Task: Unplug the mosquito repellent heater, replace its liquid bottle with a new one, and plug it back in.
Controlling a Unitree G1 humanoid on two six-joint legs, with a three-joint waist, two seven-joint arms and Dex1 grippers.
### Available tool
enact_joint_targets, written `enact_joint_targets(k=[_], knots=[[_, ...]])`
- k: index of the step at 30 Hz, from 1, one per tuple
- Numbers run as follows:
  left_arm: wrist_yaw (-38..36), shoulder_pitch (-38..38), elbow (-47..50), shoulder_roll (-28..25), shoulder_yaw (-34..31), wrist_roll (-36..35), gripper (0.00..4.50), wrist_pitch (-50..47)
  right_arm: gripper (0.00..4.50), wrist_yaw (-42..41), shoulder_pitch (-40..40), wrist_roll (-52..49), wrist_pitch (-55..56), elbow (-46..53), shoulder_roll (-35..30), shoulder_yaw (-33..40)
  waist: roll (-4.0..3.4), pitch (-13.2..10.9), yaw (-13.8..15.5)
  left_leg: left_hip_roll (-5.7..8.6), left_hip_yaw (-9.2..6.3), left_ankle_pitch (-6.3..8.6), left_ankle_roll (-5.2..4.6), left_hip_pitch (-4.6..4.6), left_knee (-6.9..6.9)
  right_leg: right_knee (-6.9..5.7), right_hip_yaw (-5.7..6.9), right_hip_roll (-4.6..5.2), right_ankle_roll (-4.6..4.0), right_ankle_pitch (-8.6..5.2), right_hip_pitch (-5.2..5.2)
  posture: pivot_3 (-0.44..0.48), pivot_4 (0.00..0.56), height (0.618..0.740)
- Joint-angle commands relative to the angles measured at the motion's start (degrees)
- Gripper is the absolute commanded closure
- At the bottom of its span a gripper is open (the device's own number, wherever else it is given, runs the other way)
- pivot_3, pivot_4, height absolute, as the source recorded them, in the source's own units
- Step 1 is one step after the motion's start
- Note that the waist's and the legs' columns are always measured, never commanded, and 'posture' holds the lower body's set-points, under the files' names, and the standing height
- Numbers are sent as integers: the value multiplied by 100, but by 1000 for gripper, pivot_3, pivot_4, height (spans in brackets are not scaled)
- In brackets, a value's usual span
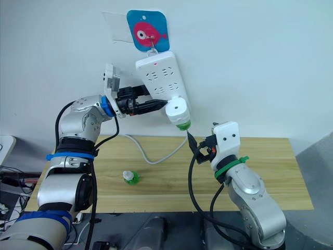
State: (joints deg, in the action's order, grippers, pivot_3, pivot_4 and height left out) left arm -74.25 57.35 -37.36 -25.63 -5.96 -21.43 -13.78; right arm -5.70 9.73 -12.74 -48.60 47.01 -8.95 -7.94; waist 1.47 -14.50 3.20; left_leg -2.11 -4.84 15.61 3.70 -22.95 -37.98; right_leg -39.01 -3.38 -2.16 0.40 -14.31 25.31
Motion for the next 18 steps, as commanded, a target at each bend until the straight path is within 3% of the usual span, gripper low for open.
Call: enact_joint_targets(k=[1, 2, 5, 12, 18], knots=[[68, 30, 185, -147, -99, -70, 490, -26, 0, -27, 38, -34, 169, 113, 25, 45, 0, 0, 0, 0, 0, 0, 0, 0, 0, 0, 0, 0, 0, 0, 0, 251, 227, 740], [87, 27, 161, -160, -117, -82, 490, -54, 0, -32, 37, -35, 177, 108, 24, 43, 0, 0, -2, 0, 0, 0, 0, 0, 0, -1, 0, 0, -1, 1, 0, 251, 227, 740], [70, 46, 140, -213, -157, -165, 1066, -232, 0, -32, 41, -36, 192, 97, 33, 27, 0, 0, -11, 0, 0, 0, 0, 2, 0, -2, -1, 0, -2, 1, 0, 257, 228, 740], [-172, -235, 435, -458, 20, -144, 3137, -474, 0, -9, 44, -26, 204, 93, 86, -41, 0, 0, -18, 0, 1, 0, 0, 4, 0, -4, -1, 0, -6, 4, 0, 263, 226, 740], [-59, -327, 620, -424, 39, -156, 3137, -495, 0, 13, 67, 0, 208, 87, 137, -95, 0, 0, -15, 0, 2, 0, 0, 4, 0, -4, -3, 1, -9, 5, -1, 263, 225, 740]])
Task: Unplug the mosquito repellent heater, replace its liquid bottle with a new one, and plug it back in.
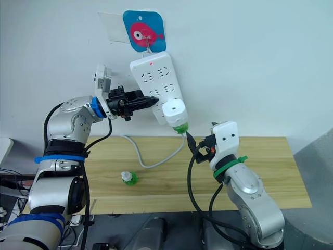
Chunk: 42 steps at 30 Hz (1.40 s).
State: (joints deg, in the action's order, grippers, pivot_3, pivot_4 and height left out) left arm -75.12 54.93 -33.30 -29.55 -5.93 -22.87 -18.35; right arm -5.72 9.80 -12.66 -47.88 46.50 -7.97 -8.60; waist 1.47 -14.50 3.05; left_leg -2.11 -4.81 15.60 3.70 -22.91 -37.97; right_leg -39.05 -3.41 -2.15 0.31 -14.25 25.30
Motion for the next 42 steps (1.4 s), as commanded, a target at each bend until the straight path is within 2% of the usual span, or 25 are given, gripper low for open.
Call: enact_joint_targets(k=[1, 8, 22, 37, 40, 42], knots=[[71, -82, 240, -24, 28, -25, 3137, -77, 0, 17, 82, -2, 136, 131, 49, -43, 0, 0, 0, 0, 0, 0, 0, 0, 0, 0, 0, 0, 0, 0, 0, 262, 231, 740], [384, -32, 368, 35, -16, -59, 3137, -265, 0, 153, 628, 60, -93, 115, 194, -281, 0, 0, -4, 0, -2, -1, 2, 1, -3, -3, 2, 0, 3, -2, -1, 253, 246, 740], [553, -50, 483, 89, 3, -44, 3137, -280, 0, 464, 1635, 454, -678, -424, 430, -742, -1, -2, 7, 6, -6, -5, 7, 0, -3, -3, 5, 7, 4, -2, -2, 257, 270, 740], [610, -128, 633, 78, 19, -62, 3137, -326, 0, 592, 1935, 857, -377, -1056, 715, -774, -2, -4, 3, 23, -5, -6, 7, -1, -1, -1, 4, 24, 3, -2, -1, 261, 263, 740], [611, -131, 632, 75, 16, -61, 3156, -322, 611, 562, 1922, 866, -292, -1057, 734, -782, -2, -4, 3, 23, -6, -6, 7, -1, -1, -1, 4, 24, 4, -2, -1, 261, 257, 740], [618, -140, 641, 79, 14, -62, 3156, -319, 1267, 541, 1918, 880, -252, -1034, 735, -813, -2, -3, 2, 23, -6, -6, 7, -1, -1, -1, 4, 24, 4, -2, -1, 261, 255, 740]])
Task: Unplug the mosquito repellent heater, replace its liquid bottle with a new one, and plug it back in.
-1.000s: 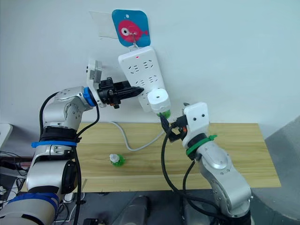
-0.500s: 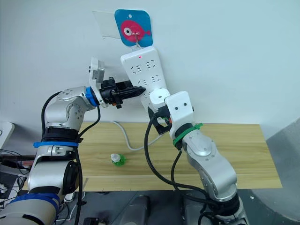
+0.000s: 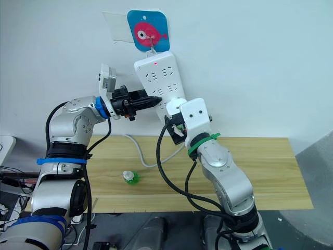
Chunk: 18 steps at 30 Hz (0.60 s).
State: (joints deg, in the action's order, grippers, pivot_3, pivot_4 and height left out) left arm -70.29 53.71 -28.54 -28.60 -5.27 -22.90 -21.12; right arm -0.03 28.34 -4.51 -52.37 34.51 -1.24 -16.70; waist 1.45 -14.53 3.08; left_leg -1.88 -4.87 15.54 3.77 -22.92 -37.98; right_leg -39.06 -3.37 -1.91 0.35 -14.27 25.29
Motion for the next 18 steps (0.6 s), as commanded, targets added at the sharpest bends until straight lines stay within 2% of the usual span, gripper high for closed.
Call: enact_joint_targets(k=[1, 9, 18], knots=[[141, -28, 175, -13, -52, -61, 3156, -39, 1558, -37, 56, 71, 216, 181, 63, -21, 0, 0, -3, 0, 0, 0, 0, 0, 0, 0, 0, 0, 0, 0, 0, 260, 253, 740], [521, -78, 186, 56, -97, -10, 3156, -67, 1570, -87, -36, 199, 198, 383, -17, -159, 0, 0, 0, 1, 1, 0, 0, 0, 0, 0, 0, 2, 0, 0, 0, 253, 244, 740], [902, 78, -289, 164, -110, 166, 3156, 224, 1570, -99, -311, 260, -298, 1054, -214, -67, 0, 0, 14, 15, -3, -3, 5, 0, -3, 3, -1, 14, 23, -9, -7, 218, 256, 740]])
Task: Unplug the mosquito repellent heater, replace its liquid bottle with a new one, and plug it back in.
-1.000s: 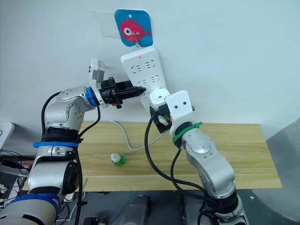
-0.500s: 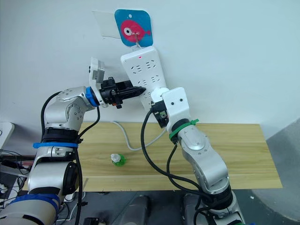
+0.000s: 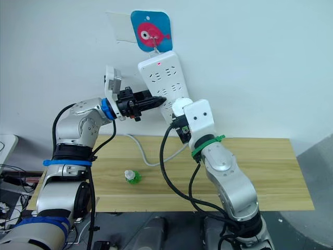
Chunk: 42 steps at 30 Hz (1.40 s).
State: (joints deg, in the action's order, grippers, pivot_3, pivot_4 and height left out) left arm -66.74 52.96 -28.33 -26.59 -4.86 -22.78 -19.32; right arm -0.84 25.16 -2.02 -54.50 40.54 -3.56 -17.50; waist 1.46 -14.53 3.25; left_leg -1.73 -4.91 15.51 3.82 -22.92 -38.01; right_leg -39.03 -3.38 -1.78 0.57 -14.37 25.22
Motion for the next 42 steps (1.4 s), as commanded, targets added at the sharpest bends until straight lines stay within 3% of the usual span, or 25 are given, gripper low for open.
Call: enact_joint_targets(k=[1, 9, 13, 18, 23, 27, 32, 38, 42], knots=[[539, 181, -380, -32, -142, 173, 3156, 97, 1570, -15, -8, 16, -145, 501, 17, 36, 0, 0, -4, 0, -2, -3, 4, 0, 0, -1, 1, 0, 2, 1, 0, 214, 256, 740], [467, 274, -667, 19, -90, 232, 3156, 321, 1570, 1, -11, 81, -452, 767, -44, 154, 0, 0, -16, 5, -14, -18, 4, 1, 0, -4, 1, -4, 8, 7, -7, 188, 254, 740], [339, 117, -637, -69, -15, 290, 3156, 428, 1570, -203, -289, -262, -873, 1594, 75, 1003, 0, 0, -21, 8, -21, -19, 5, -2, 0, -1, 2, -4, 8, 7, -9, 175, 265, 740], [406, -294, -306, -274, -110, 234, 1626, 338, 1570, -421, -589, -685, -1253, 1941, 373, 2180, -1, -1, -169, 5, -20, -18, 4, -1, 16, 1, 0, -5, 8, 5, -3, 168, 268, 740], [467, -1764, 1288, -527, -204, -36, 50, -158, 1570, -579, -738, -1183, -1270, 1677, 805, 3267, -6, -12, -269, -1, -10, -18, 5, -4, 44, 3, -7, 3, -19, 16, 12, 178, 267, 740], [542, -3123, 3178, -649, -227, -358, 18, -332, 1570, -371, -615, -1726, -1357, 1448, 1542, 4252, -7, -18, -299, -1, -14, -29, 25, -3, 101, 8, -13, 45, -26, 9, 30, 181, 259, 740], [728, -3974, 4891, -467, -15, -761, 18, -335, 1570, 118, -610, -2491, -1424, 1338, 2137, 4846, -9, -19, -255, 6, -21, -38, 41, -2, 105, 9, -14, 63, -15, -1, 25, 125, 231, 740], [1196, -3857, 5177, 7, 480, -508, 18, -24, 1570, 1397, -635, -4073, -1098, 1166, 2662, 5237, -9, -18, -300, 24, 16, -48, 54, 12, 97, 18, -23, 75, 18, -7, 10, 110, 229, 740], [1359, -3537, 4801, 319, 842, -154, 18, 387, 1570, 2615, -901, -5628, -496, 919, 2670, 4946, -8, -18, -339, 32, 17, -48, 52, 11, 99, 18, -23, 65, 19, -6, 10, 112, 240, 740]])
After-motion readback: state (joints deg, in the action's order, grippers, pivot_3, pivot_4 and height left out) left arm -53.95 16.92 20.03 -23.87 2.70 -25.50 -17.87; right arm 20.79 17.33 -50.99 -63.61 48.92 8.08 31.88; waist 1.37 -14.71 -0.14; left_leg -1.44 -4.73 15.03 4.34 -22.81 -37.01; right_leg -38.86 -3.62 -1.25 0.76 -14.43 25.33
